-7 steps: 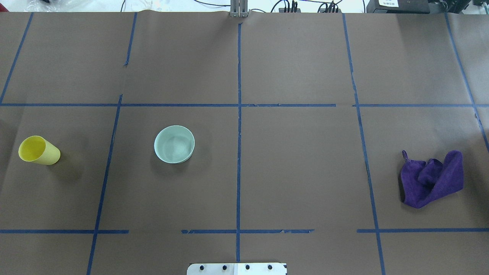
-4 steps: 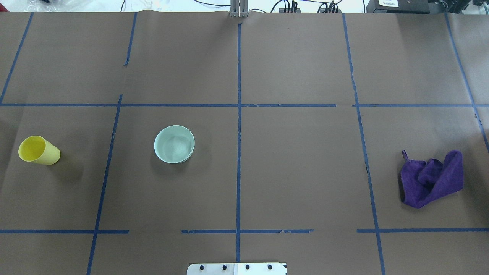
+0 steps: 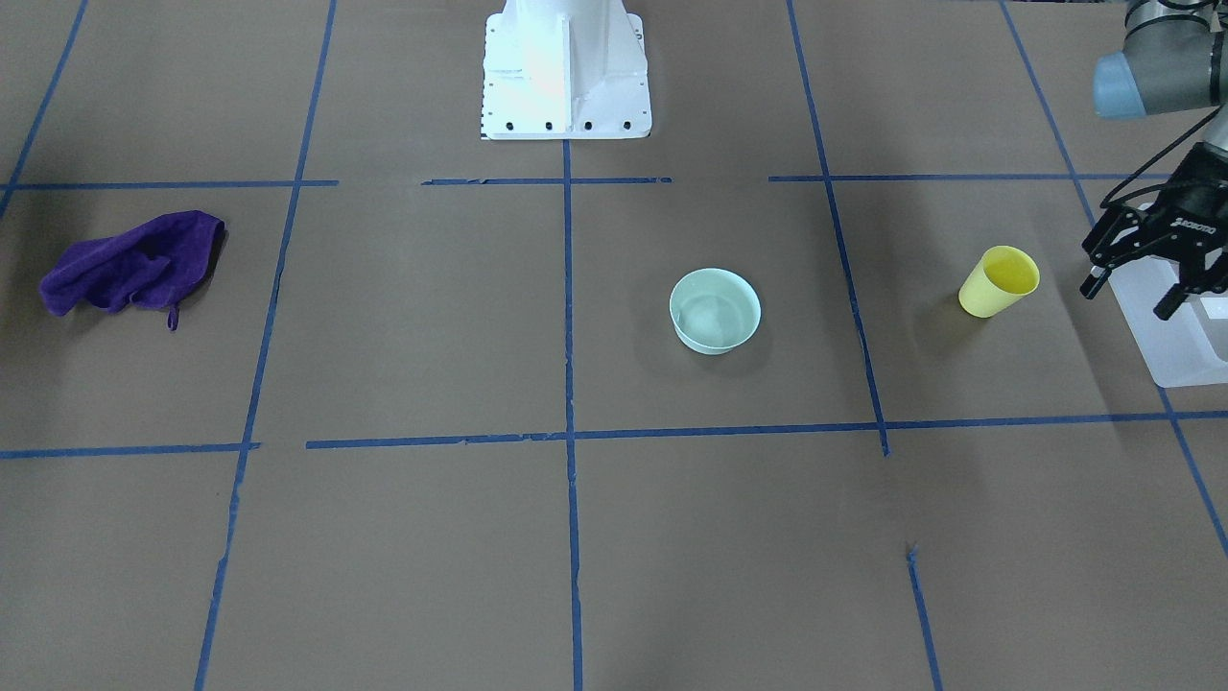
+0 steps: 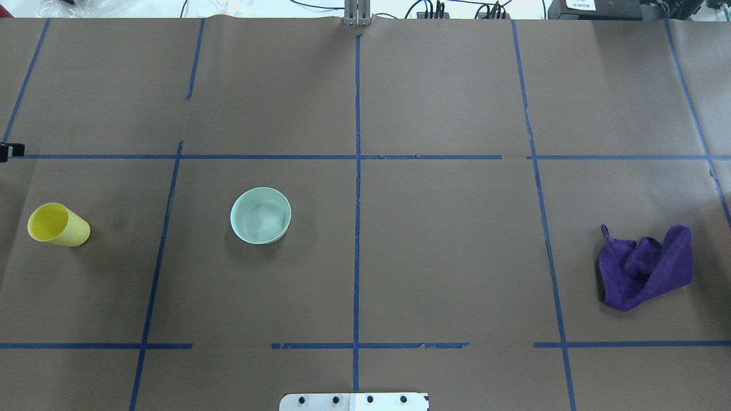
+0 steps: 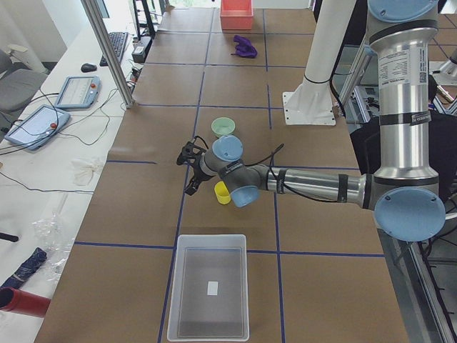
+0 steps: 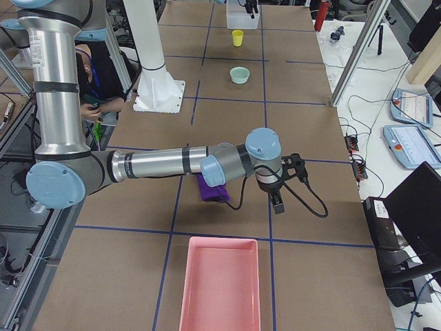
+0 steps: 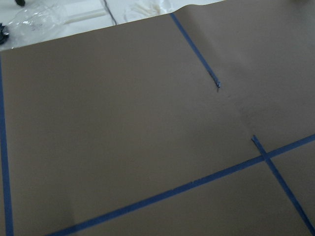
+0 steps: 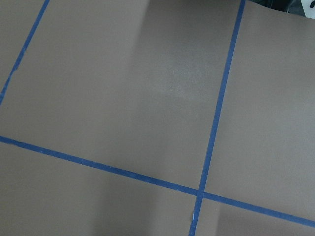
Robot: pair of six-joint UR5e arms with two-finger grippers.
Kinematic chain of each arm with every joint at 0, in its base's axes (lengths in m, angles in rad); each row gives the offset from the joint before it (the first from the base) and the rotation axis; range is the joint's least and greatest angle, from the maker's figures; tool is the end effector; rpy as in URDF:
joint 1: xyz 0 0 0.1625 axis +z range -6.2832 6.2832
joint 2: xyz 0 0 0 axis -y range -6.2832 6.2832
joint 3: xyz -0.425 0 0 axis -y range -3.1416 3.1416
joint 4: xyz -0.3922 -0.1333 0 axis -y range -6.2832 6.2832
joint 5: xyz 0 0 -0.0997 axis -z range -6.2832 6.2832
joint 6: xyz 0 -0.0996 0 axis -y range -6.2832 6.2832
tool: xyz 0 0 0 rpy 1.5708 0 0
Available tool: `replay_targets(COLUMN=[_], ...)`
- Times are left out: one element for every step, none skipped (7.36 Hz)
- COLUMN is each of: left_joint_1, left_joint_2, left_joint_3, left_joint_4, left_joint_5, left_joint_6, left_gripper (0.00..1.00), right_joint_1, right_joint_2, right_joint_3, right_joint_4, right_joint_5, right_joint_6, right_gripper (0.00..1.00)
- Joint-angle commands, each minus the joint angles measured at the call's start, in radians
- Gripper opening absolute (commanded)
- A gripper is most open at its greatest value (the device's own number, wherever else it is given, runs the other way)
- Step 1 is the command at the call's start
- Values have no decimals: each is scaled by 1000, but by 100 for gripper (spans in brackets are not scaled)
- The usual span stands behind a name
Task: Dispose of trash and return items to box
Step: 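Lower the left gripper onto the yellow cup and grasp it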
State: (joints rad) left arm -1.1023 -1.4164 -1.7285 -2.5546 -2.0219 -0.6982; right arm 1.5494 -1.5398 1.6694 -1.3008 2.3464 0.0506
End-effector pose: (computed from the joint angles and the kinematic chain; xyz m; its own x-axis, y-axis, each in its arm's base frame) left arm 0.1260 -0.4480 0.5474 0.6492 0.2438 -0.7204 0.2200 0.8465 0.4847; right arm 0.0524 -0.5228 0.5633 0.7081 -0.2407 0.6638 -0.0161 0.9344 0.3559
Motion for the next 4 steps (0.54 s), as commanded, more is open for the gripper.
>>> replay_targets(left_joint_1=[178, 194, 196, 202], left_joint_2=[43, 88, 143, 154], left_joint_3=[-2, -3, -3, -3], left_joint_4=[-4, -59, -122, -136], left_joint_5=[148, 146, 143, 141], left_joint_6=[-263, -261, -258, -258], left_gripper=[64, 64, 64, 64], right_joint_1=[0, 0, 0, 0], right_joint_2=[-3, -3, -8, -8], right_joint_3=[1, 1, 3, 3], right_joint_4=[0, 0, 0, 0], right_joint_5=[1, 1, 1, 1], right_joint_6=[0, 0, 0, 0], right_gripper=[100, 100, 100, 100])
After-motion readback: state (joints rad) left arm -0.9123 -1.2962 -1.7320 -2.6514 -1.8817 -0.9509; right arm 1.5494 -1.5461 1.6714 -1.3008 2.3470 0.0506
